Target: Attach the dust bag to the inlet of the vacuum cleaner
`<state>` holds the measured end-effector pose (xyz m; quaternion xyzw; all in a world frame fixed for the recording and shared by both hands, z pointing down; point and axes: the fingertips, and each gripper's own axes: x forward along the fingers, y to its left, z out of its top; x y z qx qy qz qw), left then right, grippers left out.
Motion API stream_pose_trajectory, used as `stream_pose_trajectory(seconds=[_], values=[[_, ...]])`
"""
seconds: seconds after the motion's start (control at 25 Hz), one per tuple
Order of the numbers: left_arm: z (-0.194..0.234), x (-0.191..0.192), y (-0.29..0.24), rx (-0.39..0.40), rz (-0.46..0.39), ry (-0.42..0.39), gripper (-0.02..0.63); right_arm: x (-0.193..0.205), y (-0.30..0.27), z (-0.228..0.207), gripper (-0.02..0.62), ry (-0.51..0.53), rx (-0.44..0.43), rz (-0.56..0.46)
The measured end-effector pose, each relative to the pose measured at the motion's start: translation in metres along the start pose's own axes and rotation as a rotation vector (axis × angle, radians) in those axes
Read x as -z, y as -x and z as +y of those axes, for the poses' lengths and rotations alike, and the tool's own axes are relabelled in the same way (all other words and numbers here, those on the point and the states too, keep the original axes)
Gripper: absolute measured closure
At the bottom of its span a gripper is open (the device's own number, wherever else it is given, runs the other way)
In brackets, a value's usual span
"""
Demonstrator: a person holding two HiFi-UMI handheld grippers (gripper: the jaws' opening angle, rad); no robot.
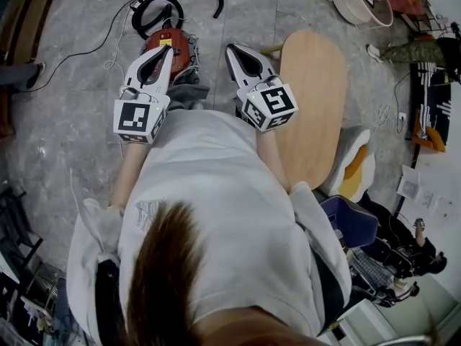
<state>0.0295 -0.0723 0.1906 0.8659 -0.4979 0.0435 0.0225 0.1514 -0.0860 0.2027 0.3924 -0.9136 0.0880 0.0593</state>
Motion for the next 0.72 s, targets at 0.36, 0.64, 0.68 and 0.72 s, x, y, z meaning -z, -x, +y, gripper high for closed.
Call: stream_pose_trajectory(seconds=[0.36, 0.64, 0.68, 0.72], values=[[0.0049, 0.003, -0.0029, 0.007, 0.006, 0.003, 0.588, 0.0024, -0.0036, -0.0011, 0.594, -0.001, 0.007, 0.009], [0.0065, 0.0061, -0.0014, 0.008, 0.009, 0.005, 0.588, 0.0046, -0.0033, 0.0, 0.594, 0.002, 0.011, 0.01], [0.0068, 0.0064, -0.0012, 0.007, 0.008, 0.005, 0.588, 0.0051, -0.0031, 0.0002, 0.594, 0.001, 0.011, 0.01], [0.0071, 0.0066, -0.0011, 0.007, 0.008, 0.005, 0.588, 0.0056, -0.0029, 0.0004, 0.594, 0.001, 0.011, 0.01]])
